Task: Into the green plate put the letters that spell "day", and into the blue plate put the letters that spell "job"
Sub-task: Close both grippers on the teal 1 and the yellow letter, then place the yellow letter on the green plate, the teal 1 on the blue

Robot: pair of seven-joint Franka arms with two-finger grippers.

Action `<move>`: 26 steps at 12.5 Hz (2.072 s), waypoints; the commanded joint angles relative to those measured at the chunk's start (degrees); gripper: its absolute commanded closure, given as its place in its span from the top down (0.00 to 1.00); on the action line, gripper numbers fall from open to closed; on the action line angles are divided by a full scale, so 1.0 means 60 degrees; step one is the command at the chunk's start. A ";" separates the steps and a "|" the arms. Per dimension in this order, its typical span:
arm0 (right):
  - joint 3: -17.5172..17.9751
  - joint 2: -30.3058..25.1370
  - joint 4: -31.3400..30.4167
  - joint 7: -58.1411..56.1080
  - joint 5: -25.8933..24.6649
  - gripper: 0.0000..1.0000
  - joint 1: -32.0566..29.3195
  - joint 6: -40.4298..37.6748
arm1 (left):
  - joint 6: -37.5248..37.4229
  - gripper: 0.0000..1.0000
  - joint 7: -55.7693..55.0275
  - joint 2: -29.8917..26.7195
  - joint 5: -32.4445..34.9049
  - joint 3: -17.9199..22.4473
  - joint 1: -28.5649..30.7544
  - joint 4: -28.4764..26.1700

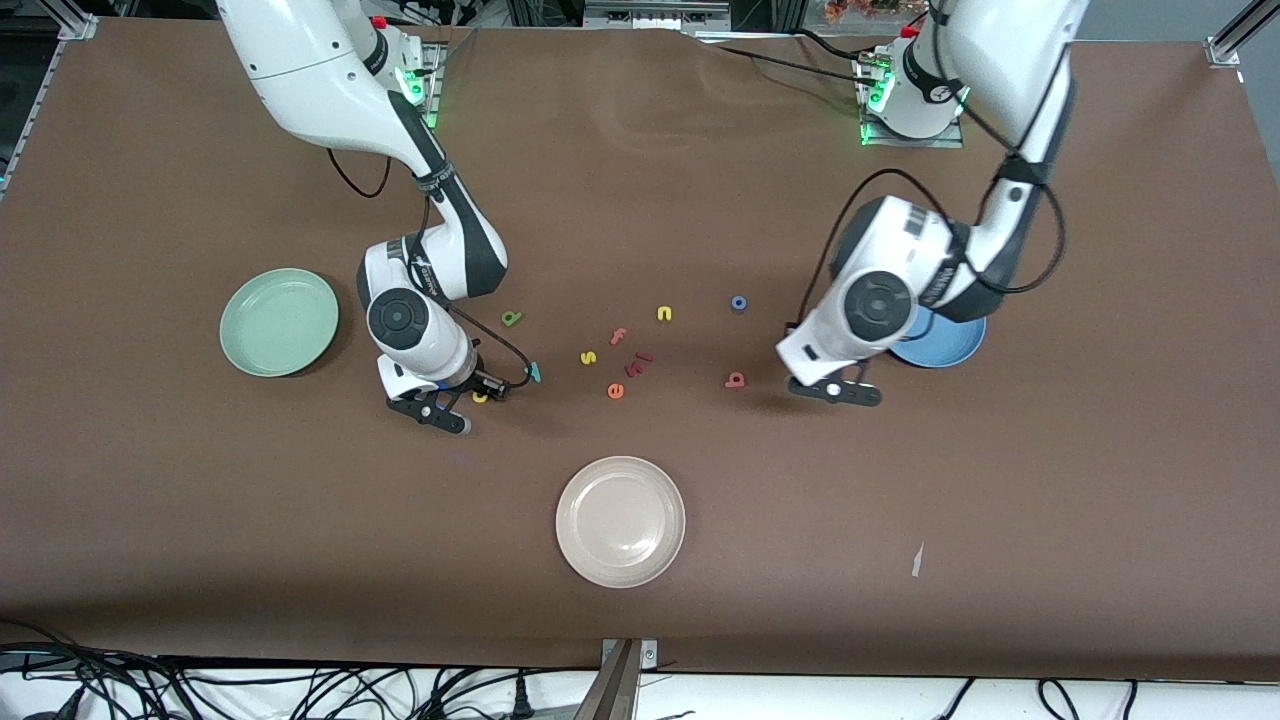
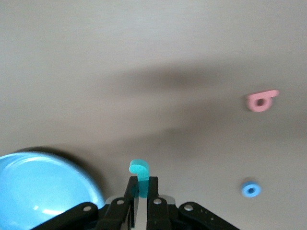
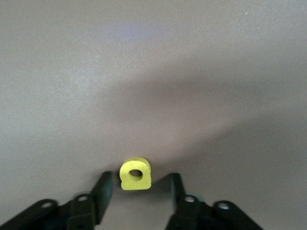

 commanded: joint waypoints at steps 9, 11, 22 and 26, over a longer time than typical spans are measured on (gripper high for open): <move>-0.0035 -0.0466 0.0124 -0.0354 0.0134 0.15 -0.0142 -0.0515 | 0.1897 0.02 0.1227 -0.1372 0.1469 -0.0144 0.2756 -0.3835; -0.0166 -0.0874 0.0318 -0.0951 0.0149 0.14 -0.0347 -0.1454 | 0.2002 0.02 0.1549 -0.0992 0.1440 -0.0159 0.3180 -0.3851; -0.4089 -0.5097 -0.4532 -0.6519 0.0163 0.14 -0.0392 -0.2014 | -0.0647 1.00 0.1405 -0.0727 0.1293 -0.1489 0.3065 -0.1116; -0.4606 -0.4175 -0.4385 -0.6653 0.0178 0.17 -0.0582 -0.1504 | -0.0913 1.00 0.0500 -0.0640 0.0536 -0.2019 0.2905 -0.0511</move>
